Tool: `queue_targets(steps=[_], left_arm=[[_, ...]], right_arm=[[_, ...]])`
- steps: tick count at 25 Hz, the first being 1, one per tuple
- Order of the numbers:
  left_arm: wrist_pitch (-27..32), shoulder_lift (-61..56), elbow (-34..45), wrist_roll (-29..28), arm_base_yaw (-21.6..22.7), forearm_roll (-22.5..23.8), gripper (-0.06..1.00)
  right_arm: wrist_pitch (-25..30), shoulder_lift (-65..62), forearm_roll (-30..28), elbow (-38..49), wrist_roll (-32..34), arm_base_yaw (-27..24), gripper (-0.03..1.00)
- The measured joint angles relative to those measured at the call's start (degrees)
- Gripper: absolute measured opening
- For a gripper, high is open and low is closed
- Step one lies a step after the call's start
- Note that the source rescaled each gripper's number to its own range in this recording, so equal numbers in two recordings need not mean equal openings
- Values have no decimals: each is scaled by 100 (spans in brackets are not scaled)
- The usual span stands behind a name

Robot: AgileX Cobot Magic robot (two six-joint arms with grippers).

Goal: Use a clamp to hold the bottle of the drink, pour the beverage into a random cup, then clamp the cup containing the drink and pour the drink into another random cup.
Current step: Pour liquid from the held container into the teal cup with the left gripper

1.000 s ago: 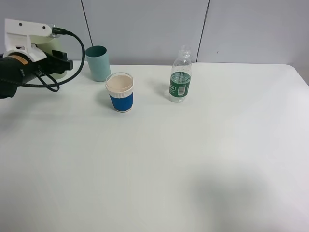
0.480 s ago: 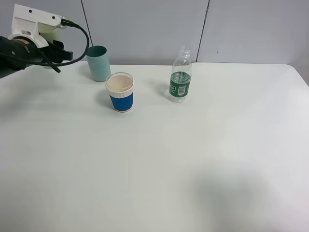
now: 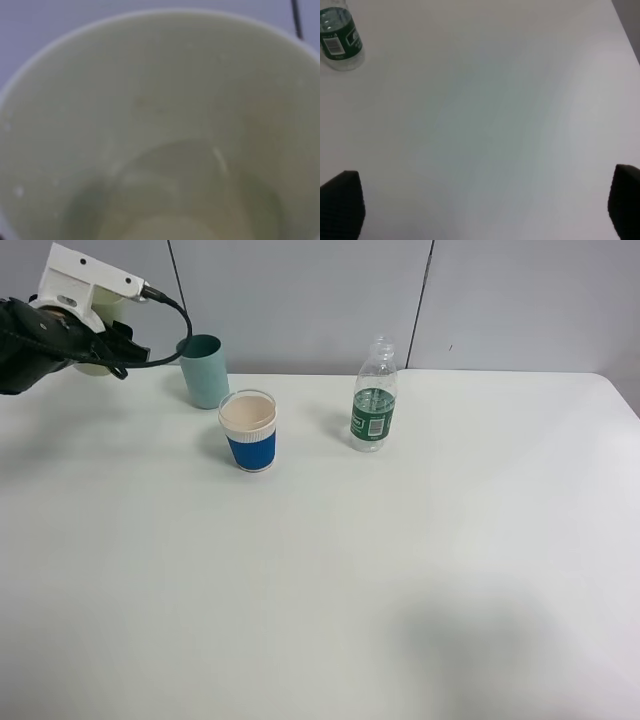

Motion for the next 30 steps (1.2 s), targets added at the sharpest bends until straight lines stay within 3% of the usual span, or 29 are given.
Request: queue_targets(steps=[4, 11, 15, 20, 30], left_arm=[[-6, 184, -219, 955, -147, -563, 4], [-7, 536, -705, 1585, -250, -1194, 4], [-50, 747, -1013, 2410, -328, -1603, 4], [-62, 973, -1313, 3254, -498, -1727, 4], [-517, 1047, -1575, 4400, -606, -1797, 4]], right_arm=[[0, 0, 0, 0, 0, 0, 94], [0, 0, 0, 0, 0, 0, 94], [0, 0, 0, 0, 0, 0, 94], [0, 0, 0, 0, 0, 0, 94], [0, 0, 0, 0, 0, 0, 94]])
